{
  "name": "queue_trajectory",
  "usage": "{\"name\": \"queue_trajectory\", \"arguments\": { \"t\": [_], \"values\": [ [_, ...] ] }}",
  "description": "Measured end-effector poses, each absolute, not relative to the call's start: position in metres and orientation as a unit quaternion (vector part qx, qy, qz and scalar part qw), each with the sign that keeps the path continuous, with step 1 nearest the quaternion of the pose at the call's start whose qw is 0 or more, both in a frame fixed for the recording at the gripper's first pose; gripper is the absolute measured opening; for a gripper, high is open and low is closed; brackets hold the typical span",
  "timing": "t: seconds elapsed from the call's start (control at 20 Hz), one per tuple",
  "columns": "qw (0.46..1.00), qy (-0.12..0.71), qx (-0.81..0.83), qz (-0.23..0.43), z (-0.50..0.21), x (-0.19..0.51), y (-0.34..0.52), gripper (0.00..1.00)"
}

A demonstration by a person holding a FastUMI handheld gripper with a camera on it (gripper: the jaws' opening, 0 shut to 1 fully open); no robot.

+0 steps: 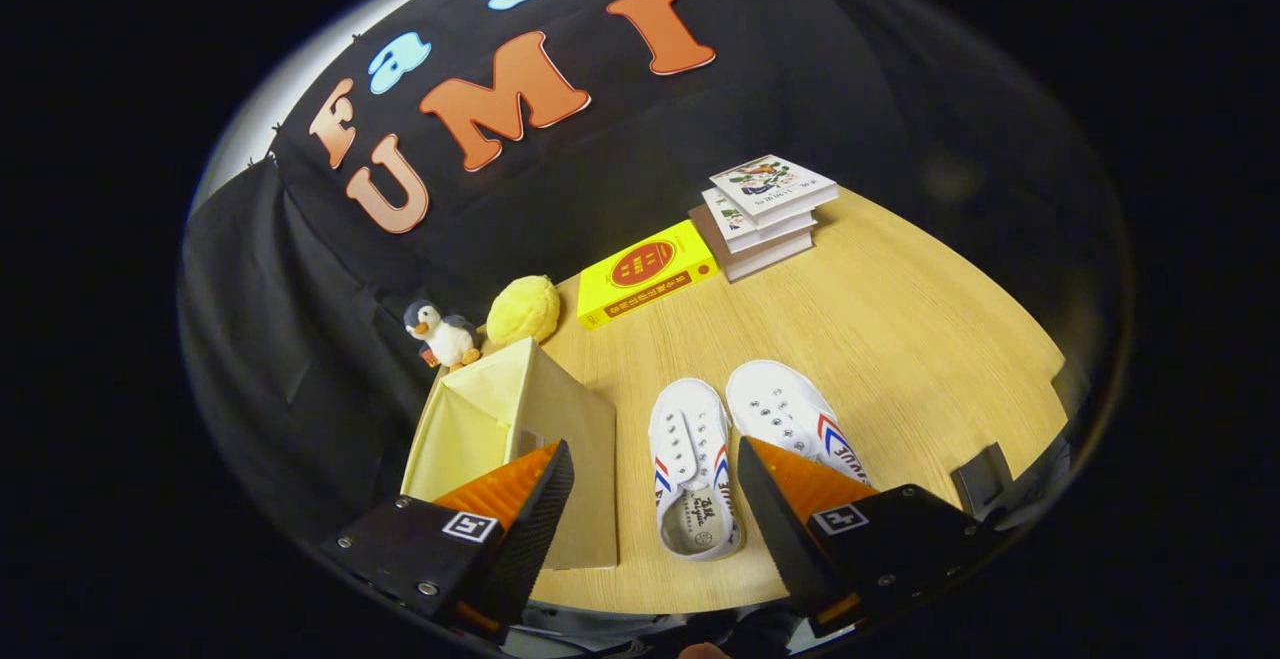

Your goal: Open the storage box then place both shoes into the box .Put the left shoe in first, then the right shoe, with the right side of both shoes facing outward in a uniform manner.

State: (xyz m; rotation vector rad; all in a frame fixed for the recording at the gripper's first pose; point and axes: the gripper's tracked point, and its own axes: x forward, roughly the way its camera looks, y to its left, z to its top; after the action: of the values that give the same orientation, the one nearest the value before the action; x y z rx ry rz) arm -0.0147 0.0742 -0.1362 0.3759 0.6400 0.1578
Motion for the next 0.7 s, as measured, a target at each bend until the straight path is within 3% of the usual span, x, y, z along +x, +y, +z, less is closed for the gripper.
{"name": "queue_trajectory", "arguments": {
  "t": [0.3, 0.45, 0.7],
  "values": [
    [0.939, 0.326, 0.086, 0.065, -0.167, -0.005, 0.048, 0.98],
    [0.929, 0.352, 0.054, 0.098, -0.191, -0.006, 0.061, 0.95],
    [0.9, 0.423, 0.021, 0.101, -0.248, 0.0, 0.069, 0.72]
  ]
}}
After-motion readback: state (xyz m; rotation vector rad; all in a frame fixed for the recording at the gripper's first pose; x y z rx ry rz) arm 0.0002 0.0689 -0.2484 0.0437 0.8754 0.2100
